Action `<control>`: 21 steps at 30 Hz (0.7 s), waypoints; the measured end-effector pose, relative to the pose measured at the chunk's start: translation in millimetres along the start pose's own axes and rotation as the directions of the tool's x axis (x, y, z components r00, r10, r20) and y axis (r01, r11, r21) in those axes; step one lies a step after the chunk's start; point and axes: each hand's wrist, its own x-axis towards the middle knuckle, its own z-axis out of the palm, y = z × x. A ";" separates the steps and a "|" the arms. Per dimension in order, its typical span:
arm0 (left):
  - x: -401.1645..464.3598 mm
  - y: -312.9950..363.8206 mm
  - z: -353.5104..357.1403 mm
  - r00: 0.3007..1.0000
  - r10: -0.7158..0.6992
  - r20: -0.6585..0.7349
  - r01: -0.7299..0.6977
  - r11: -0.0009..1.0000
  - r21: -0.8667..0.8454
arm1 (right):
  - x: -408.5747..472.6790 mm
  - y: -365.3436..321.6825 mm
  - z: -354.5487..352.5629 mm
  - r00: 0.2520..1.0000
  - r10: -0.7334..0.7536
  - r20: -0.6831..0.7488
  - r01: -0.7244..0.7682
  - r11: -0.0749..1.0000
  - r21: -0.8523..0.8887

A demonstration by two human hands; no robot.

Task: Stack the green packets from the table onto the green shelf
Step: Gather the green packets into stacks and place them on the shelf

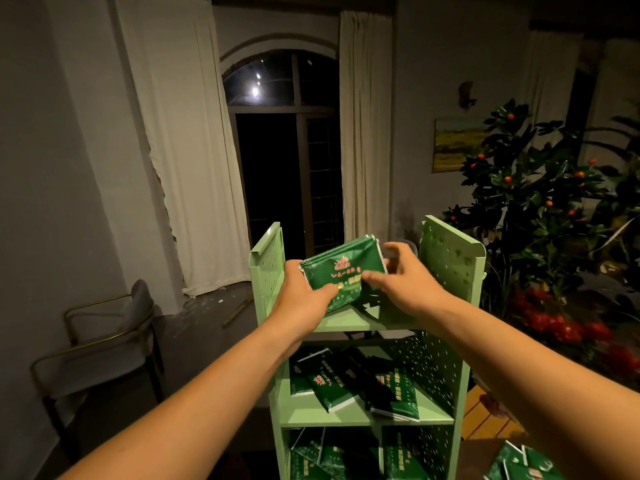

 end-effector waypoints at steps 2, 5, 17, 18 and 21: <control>0.0 3.7 4.0 0.997 -0.064 -0.042 0.056 0.984 -0.169 | 5.6 -4.8 3.6 0.995 0.104 -0.004 -0.101 0.975 0.201; 0.2 8.9 10.4 0.993 -0.120 -0.013 0.103 0.900 -0.423 | -0.3 -11.2 19.9 0.967 0.168 0.194 -0.227 0.913 0.338; -45.1 8.1 -12.8 0.982 0.164 0.098 -0.191 0.796 0.574 | 28.2 -28.0 46.2 0.943 0.324 0.076 -0.318 0.945 -0.080; -46.1 5.9 -15.4 0.977 0.169 0.127 -0.211 0.773 0.599 | 27.8 -33.7 54.5 0.946 0.316 0.069 -0.309 0.945 -0.105; -48.4 -2.2 -22.8 0.951 0.244 0.188 -0.305 0.661 0.685 | 31.0 -45.4 76.6 0.961 0.275 0.011 -0.270 0.950 -0.154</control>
